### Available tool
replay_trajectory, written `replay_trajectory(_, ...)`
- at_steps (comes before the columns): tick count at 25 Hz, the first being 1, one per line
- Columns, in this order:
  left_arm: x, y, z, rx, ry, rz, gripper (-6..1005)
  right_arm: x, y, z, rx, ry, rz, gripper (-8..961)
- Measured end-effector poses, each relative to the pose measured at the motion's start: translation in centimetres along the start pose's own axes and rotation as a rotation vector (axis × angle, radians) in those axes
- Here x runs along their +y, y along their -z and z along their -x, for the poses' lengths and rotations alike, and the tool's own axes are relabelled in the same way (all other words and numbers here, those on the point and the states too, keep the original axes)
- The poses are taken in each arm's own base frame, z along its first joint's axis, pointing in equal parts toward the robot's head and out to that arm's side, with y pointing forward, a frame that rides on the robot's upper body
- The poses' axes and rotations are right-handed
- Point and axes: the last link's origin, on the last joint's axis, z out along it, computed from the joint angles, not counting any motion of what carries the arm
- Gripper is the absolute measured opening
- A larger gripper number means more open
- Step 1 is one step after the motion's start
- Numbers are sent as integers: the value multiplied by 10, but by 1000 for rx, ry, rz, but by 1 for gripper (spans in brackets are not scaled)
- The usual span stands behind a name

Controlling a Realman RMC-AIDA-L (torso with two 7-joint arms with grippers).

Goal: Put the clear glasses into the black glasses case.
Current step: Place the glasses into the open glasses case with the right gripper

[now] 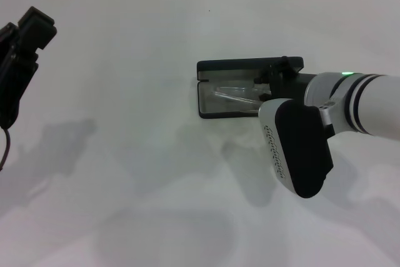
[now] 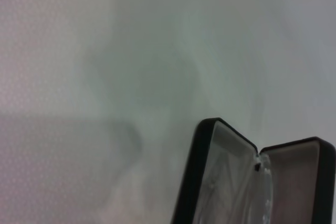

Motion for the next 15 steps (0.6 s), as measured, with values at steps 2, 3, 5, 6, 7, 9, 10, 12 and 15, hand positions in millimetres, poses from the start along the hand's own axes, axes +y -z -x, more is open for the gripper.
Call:
replay_trajectory(2,0,0,0,0,0,-1,98,1,0,1,-5,-1,-5,256)
replay_trajectory(3,0,0,0,0,1,-1,98,1,0,2,-9,-1,-10,255)
replay_trajectory(5,0,0,1,1,2,-1,98,1,-1,4,-19,0,-26,255)
replay_trajectory(6,0,0,1,1,2,-2,98,1,-1,5,-24,1,-33,255)
replay_trajectory(7,0,0,1,1,2,-2,98,1,-2,6,-32,3,-48,255)
replay_trajectory(9,0,0,1,2,2,-3,98,2,-3,7,-40,7,-64,255)
replay_trajectory(10,0,0,1,2,2,-4,98,2,-3,7,-42,10,-71,254)
replay_trajectory(12,1,1,1,2,2,-7,98,3,-4,7,-42,15,-73,254)
replay_trajectory(15,0,2,0,4,1,-10,98,4,-4,5,-37,17,-66,254)
